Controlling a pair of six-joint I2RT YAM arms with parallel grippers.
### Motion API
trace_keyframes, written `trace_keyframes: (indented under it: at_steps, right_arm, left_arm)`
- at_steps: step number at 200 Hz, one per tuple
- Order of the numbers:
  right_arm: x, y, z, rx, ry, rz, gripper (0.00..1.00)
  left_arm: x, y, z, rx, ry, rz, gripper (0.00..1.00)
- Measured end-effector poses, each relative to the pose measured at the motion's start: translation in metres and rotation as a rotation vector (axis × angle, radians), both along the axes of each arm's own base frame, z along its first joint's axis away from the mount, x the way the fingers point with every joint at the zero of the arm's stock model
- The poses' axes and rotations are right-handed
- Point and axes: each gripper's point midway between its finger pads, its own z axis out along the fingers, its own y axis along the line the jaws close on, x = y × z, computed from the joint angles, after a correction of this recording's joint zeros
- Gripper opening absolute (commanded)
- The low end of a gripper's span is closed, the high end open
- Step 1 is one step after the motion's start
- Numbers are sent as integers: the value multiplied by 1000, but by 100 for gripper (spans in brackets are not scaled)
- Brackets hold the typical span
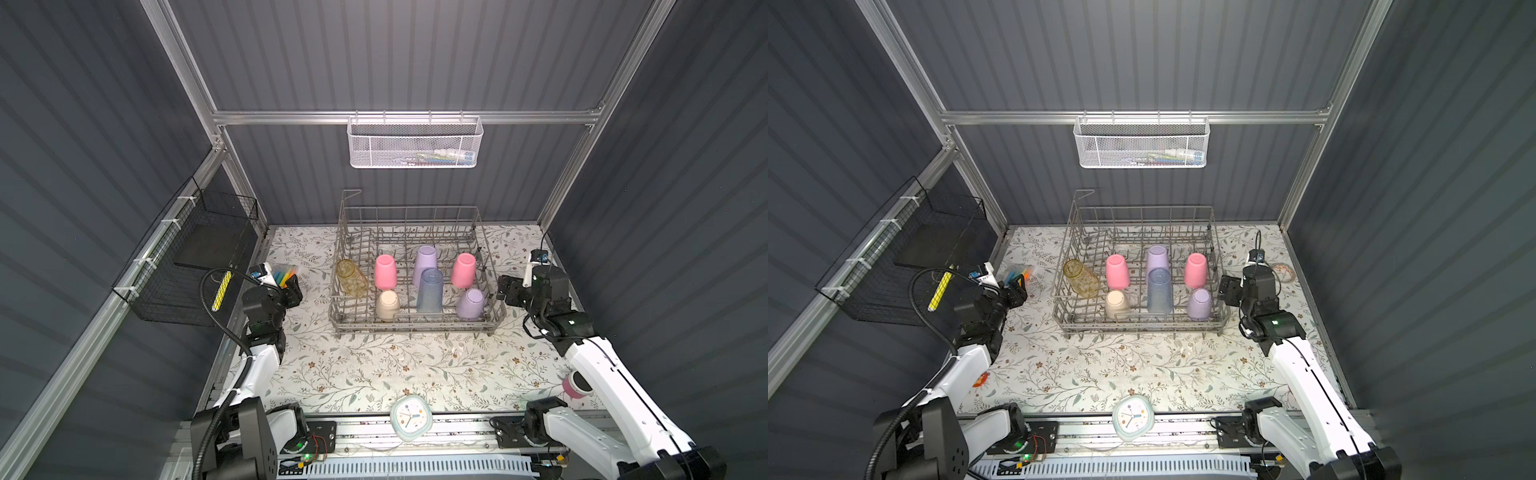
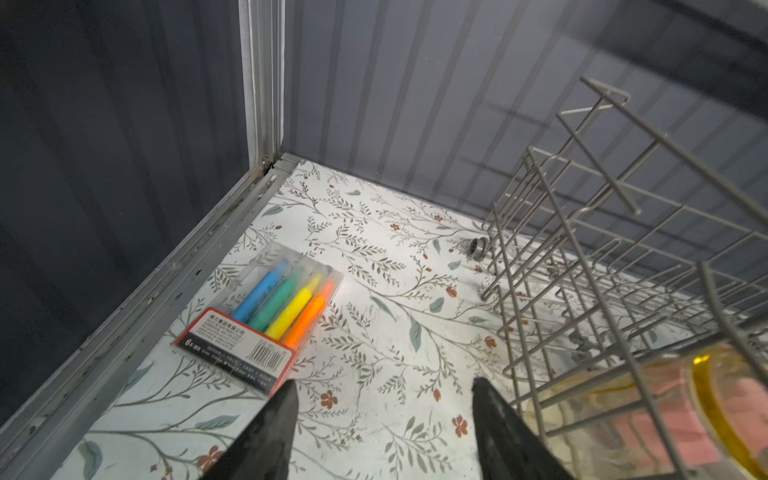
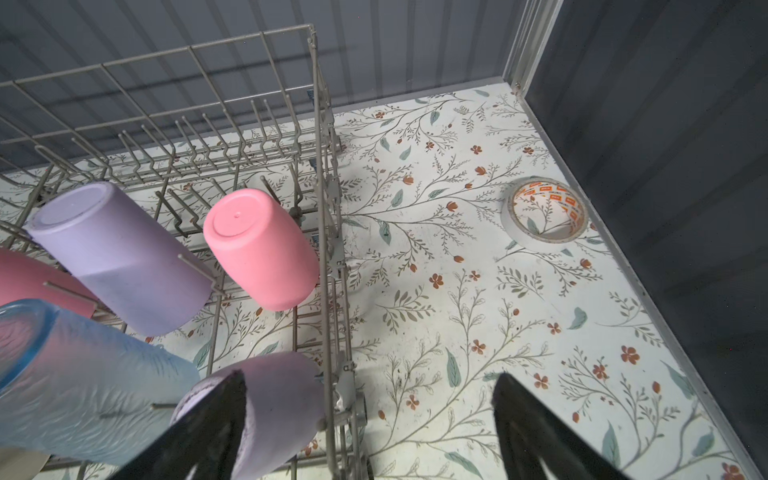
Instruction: Load the cups into the dish rack
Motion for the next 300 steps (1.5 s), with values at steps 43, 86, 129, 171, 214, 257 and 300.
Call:
trace_keyframes:
  at_steps: [43, 86, 129, 171, 214, 257, 300]
  right_arm:
    - [10, -5, -7, 1, -27, -33, 92]
    - [15, -14, -25, -8, -62, -61, 93]
    - [15, -35, -43, -17, -105, -116, 93]
    - [17, -61, -49, -49, -170, -180, 94]
    - [22, -75, -69, -81, -186, -192, 94]
    - [36, -70, -103, -93, -164, -146, 94]
    - [50, -67, -118, -99, -166, -120, 95]
  left_arm:
    - [1, -1, -42, 15, 56, -5, 69]
    - [14, -23, -71, 70, 94, -63, 73]
    - [20, -29, -89, 96, 110, -74, 76]
    - [26, -31, -95, 126, 94, -66, 79]
    - [28, -47, -117, 189, 125, -94, 86]
    - [30, -46, -117, 227, 123, -76, 100]
    - [36, -43, -110, 234, 107, -55, 100]
